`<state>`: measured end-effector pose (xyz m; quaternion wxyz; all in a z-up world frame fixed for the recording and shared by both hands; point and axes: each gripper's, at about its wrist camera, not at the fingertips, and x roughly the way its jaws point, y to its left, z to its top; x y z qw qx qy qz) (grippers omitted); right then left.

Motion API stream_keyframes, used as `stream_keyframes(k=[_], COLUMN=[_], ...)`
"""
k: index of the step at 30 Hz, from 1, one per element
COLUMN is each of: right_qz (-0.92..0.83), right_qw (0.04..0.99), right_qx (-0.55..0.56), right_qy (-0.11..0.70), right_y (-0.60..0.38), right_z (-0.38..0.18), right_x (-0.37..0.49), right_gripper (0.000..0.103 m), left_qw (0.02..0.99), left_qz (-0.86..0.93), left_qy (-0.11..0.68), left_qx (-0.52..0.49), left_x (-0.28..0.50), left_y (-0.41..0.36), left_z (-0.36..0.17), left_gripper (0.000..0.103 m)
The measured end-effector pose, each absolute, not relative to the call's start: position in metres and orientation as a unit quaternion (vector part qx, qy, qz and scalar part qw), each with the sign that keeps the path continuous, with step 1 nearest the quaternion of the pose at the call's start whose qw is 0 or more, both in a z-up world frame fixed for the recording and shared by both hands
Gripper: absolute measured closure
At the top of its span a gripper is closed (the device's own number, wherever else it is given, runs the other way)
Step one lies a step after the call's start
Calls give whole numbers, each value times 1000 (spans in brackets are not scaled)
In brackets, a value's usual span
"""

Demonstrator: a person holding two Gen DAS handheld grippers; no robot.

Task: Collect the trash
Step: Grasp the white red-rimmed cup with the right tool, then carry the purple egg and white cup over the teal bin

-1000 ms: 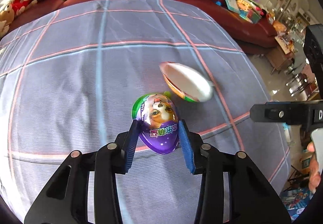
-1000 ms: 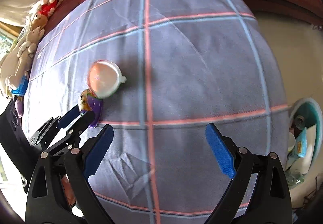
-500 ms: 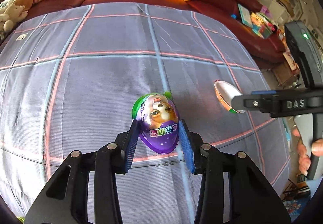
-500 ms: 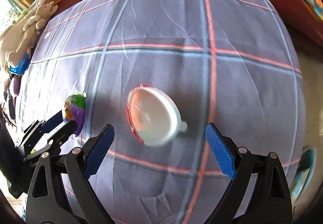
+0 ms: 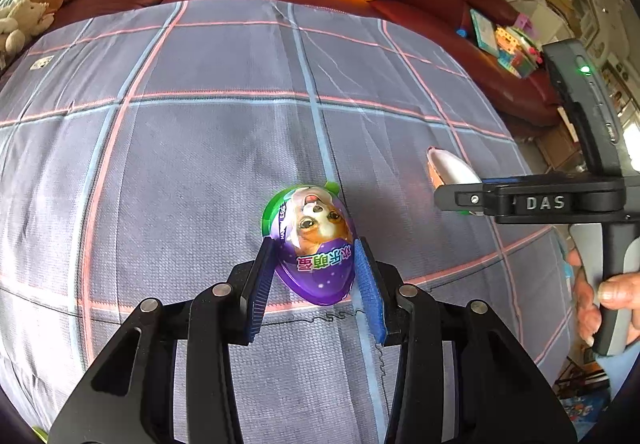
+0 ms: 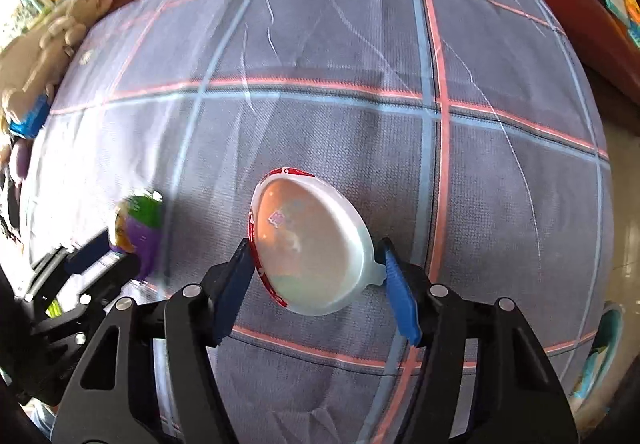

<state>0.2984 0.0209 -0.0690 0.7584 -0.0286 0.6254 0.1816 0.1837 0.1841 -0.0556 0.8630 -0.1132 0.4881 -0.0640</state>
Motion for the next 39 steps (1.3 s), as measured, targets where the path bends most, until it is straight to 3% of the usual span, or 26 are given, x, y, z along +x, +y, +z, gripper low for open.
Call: stream_keyframes(k=[11, 18, 39], right_qz=[151, 143, 83], right_qw=[797, 804, 825], right_qx=[-14, 53, 148], right_qy=[584, 575, 538], right_y=[-25, -66, -222], right_z=[-43, -35, -19], right_x=[264, 240, 158], right_gripper=[43, 43, 43], left_qw=[864, 864, 863], left_qz=[-72, -88, -184], left_qy=[487, 486, 471], left_qx=[-104, -96, 3], left_x=[182, 177, 154], left_y=[167, 141, -18], left_z=[-49, -41, -5], left_gripper=[62, 62, 62])
